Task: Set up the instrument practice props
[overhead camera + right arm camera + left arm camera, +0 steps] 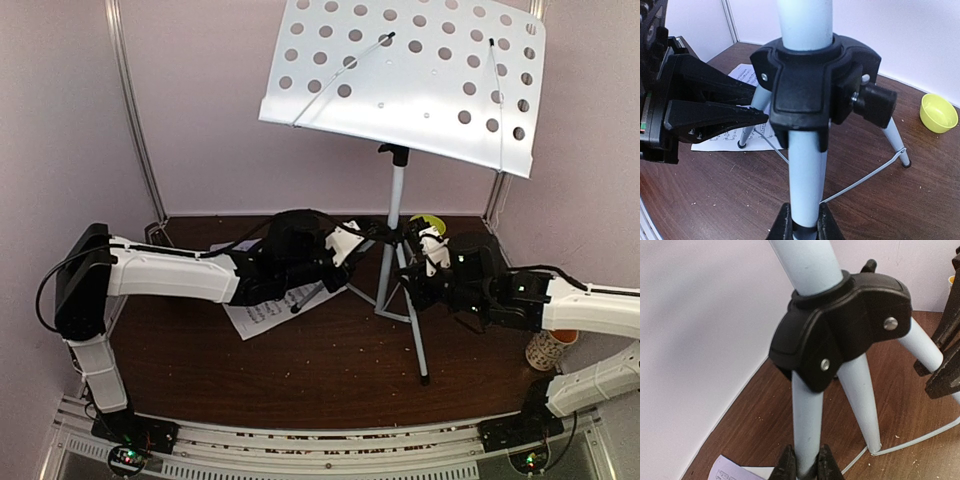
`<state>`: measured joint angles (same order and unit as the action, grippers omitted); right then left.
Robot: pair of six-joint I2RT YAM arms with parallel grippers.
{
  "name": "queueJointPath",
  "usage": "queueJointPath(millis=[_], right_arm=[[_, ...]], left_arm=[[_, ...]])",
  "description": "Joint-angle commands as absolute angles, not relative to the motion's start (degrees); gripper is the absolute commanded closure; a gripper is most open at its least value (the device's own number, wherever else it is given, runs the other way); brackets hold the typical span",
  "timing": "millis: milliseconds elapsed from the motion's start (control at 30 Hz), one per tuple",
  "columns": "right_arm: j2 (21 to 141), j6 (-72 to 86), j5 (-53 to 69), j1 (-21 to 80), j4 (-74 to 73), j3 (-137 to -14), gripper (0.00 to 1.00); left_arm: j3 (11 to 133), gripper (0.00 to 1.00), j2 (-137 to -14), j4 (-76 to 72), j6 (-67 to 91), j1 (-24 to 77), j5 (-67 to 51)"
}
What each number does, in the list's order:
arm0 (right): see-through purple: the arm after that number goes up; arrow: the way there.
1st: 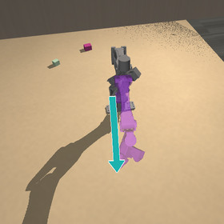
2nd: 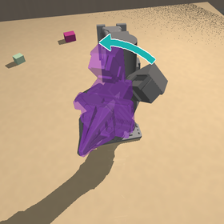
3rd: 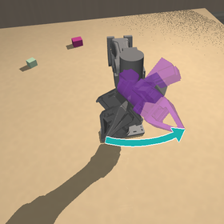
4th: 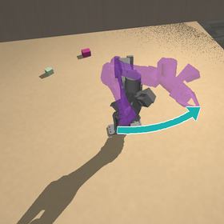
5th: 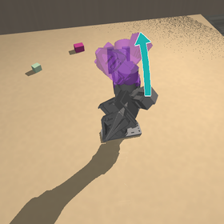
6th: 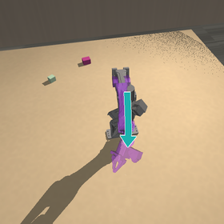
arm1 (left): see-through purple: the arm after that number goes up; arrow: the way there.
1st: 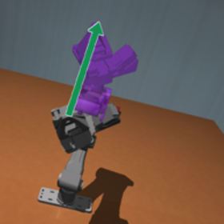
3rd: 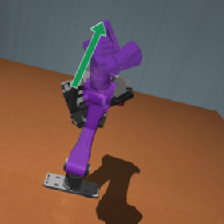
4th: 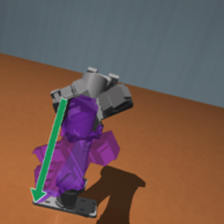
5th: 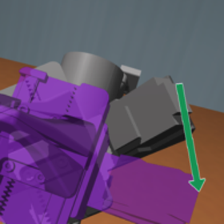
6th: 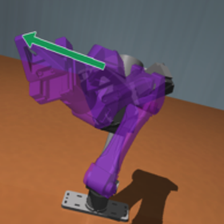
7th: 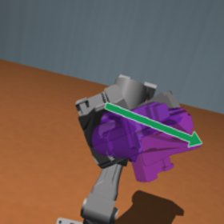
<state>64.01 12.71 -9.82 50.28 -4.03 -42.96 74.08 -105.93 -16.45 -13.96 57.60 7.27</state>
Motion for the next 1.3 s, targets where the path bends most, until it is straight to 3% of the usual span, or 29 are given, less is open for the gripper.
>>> queueJointPath(millis=[0, 767, 1267], right_arm=[[64.80, 7.51, -13.37, 49.77, 0.53, -47.74, 1.00], [69.46, 5.88, -6.21, 51.39, 1.99, -50.91, 1.00], [69.07, 6.67, -4.85, 52.58, 2.76, -48.42, 1.00]], left_arm=[[73.13, 1.00, -99.47, -23.05, -13.85, 56.20, 16.33], [60.27, 1.00, -87.12, -17.66, -5.82, 58.36, 19.10], [56.44, 1.00, -86.40, -17.47, -0.91, 59.63, 16.64]])
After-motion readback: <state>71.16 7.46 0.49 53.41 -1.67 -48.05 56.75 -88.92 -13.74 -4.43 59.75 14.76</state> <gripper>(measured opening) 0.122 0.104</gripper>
